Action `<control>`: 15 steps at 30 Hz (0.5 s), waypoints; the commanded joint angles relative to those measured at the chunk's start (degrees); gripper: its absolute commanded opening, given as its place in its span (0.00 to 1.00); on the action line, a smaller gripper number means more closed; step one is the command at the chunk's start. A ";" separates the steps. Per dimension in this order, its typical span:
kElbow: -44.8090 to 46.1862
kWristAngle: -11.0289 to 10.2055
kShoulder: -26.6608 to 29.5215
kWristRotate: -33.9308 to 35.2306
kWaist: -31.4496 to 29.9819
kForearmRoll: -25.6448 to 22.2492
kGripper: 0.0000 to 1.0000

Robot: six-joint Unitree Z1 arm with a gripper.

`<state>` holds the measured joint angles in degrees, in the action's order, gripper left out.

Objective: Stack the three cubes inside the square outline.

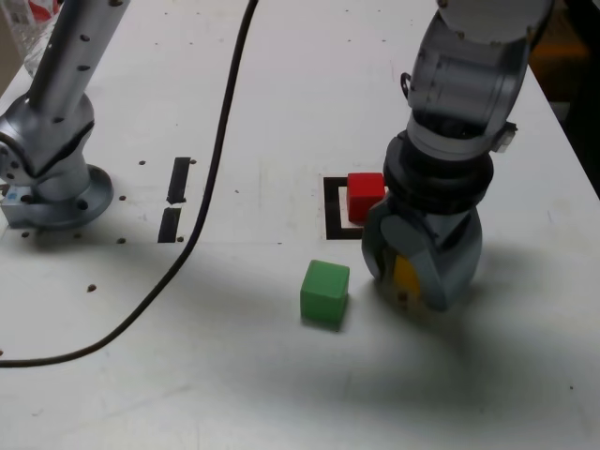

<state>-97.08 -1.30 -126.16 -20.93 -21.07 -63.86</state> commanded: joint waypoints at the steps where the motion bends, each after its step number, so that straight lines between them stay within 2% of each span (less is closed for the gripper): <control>1: 0.36 -0.05 0.45 -0.06 -0.22 0.11 0.13; 9: 1.22 -0.42 3.16 0.72 -0.28 -1.58 0.08; 15: 1.49 -2.24 6.57 3.90 -0.28 -5.79 0.08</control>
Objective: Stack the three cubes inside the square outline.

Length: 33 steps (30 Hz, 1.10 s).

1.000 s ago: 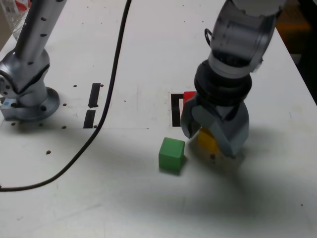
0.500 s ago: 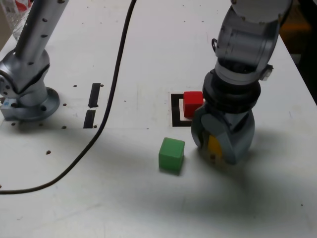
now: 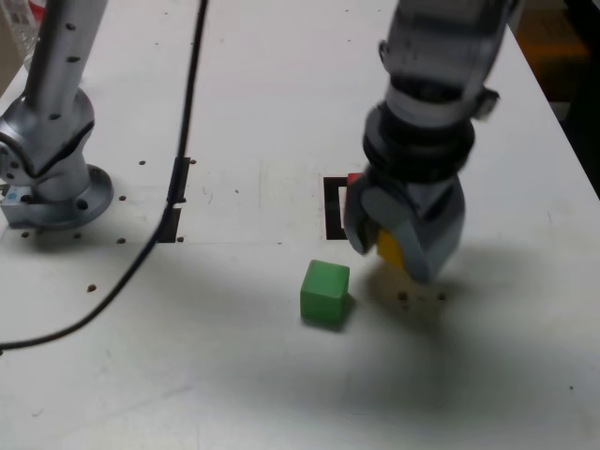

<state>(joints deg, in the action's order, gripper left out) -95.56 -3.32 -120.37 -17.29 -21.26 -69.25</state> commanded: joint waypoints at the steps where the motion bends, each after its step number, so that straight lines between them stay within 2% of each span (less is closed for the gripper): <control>1: -0.17 -0.79 1.91 1.31 -0.07 -1.92 0.08; 5: -0.60 -1.72 5.53 4.84 0.62 -6.20 0.08; 12: 0.27 -2.09 8.08 8.46 2.50 -8.55 0.08; 26: 1.55 1.96 8.06 13.44 8.77 -8.47 0.09; 33: 0.65 3.89 4.91 13.64 10.97 -6.18 0.09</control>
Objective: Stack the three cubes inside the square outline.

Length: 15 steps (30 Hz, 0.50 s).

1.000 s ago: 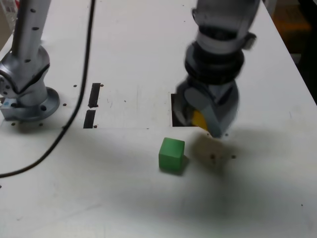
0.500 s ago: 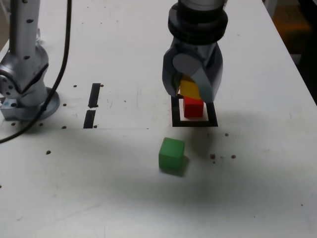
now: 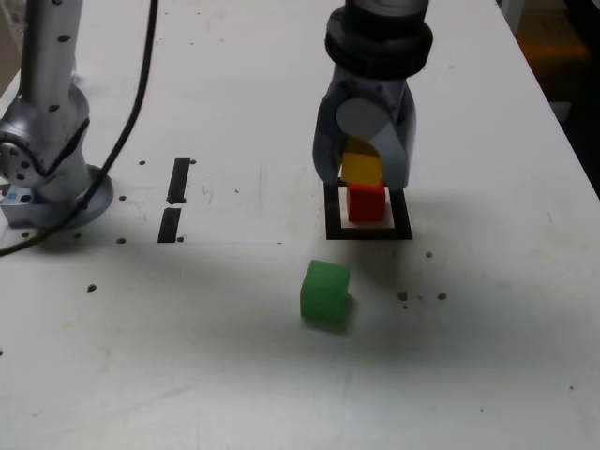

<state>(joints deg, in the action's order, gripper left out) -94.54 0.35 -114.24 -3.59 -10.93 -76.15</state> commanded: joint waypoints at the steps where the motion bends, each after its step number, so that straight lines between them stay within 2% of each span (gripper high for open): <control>1: -0.48 0.29 -1.69 -0.14 0.92 1.08 0.09; 8: 0.14 0.61 -3.83 -1.60 3.79 4.28 0.09; 15: 0.44 -0.34 -3.76 -2.03 4.89 5.10 0.10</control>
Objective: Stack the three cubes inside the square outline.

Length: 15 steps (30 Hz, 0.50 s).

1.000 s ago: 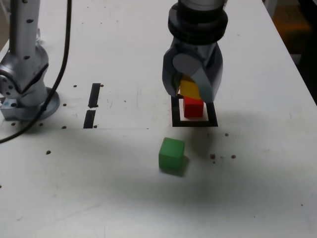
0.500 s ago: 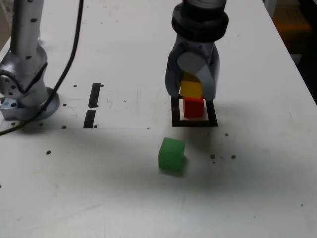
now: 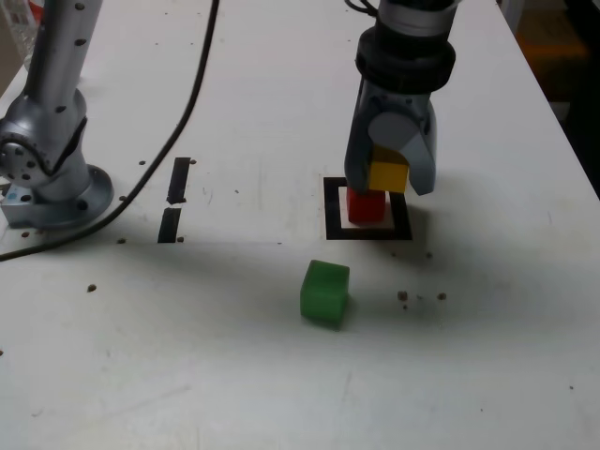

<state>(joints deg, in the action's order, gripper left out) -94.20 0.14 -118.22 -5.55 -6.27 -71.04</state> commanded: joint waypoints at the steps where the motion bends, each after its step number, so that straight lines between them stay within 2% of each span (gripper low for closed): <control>1: 0.14 -0.13 0.25 -0.07 0.25 0.00 0.10; 15: 3.49 0.14 2.45 0.01 0.29 0.83 0.10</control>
<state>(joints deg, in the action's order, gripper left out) -90.78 0.25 -116.32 -5.55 -5.96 -70.27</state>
